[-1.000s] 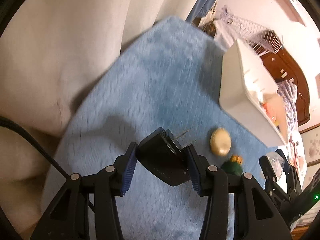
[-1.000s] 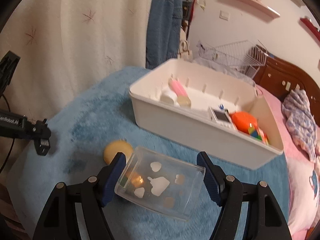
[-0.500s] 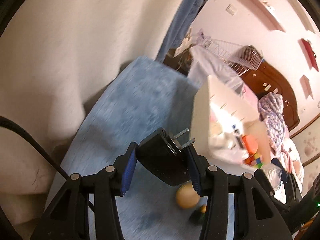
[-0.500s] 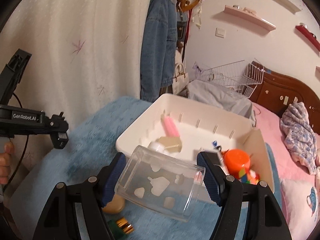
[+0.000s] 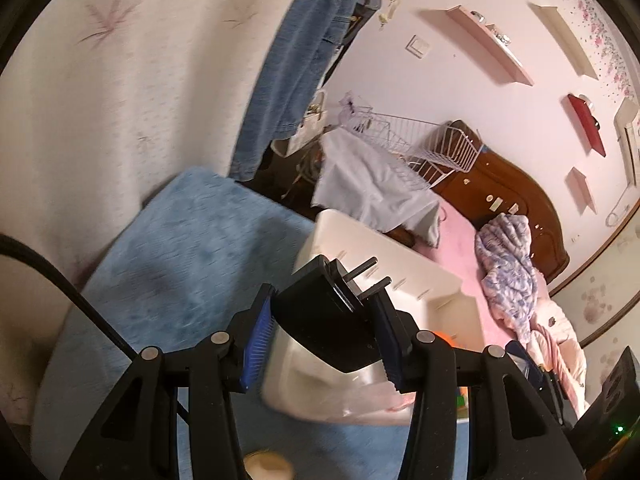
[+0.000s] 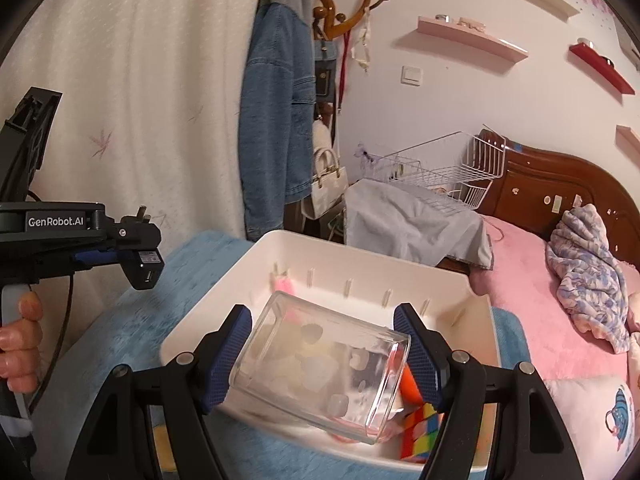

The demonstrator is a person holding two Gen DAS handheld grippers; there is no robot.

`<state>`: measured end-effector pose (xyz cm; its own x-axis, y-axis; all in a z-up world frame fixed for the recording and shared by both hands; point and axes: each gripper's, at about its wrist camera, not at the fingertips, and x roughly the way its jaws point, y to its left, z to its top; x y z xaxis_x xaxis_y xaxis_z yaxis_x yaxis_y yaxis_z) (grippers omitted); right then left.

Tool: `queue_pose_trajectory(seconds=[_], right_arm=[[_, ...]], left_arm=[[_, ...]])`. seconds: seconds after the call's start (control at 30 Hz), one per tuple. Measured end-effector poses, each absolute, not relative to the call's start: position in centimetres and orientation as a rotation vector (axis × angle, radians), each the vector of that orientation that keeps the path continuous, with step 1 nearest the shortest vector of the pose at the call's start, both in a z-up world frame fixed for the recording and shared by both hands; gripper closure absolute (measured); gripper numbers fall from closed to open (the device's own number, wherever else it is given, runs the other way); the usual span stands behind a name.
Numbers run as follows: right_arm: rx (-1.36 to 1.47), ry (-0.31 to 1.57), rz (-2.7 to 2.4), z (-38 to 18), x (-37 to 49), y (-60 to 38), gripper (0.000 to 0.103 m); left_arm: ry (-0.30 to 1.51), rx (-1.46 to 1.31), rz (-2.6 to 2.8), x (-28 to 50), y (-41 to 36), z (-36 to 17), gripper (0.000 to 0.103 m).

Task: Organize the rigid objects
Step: 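Carry the clear box and black adapter over the white tray with both tools, then open both tools to drop the box and adapter into the tray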

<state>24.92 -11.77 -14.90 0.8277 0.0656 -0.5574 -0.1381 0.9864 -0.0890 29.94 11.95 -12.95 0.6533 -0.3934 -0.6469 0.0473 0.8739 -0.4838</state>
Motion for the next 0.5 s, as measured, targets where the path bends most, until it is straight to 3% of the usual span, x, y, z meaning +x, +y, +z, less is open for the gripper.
queue_pose_trajectory(seconds=[0.5], right_arm=[[-0.107,0.613,0.082,-15.4,28.1,-17.3,0.029]], left_arm=[[0.809,-0.357,-0.303,32.4,4.0,-12.3,0.052]])
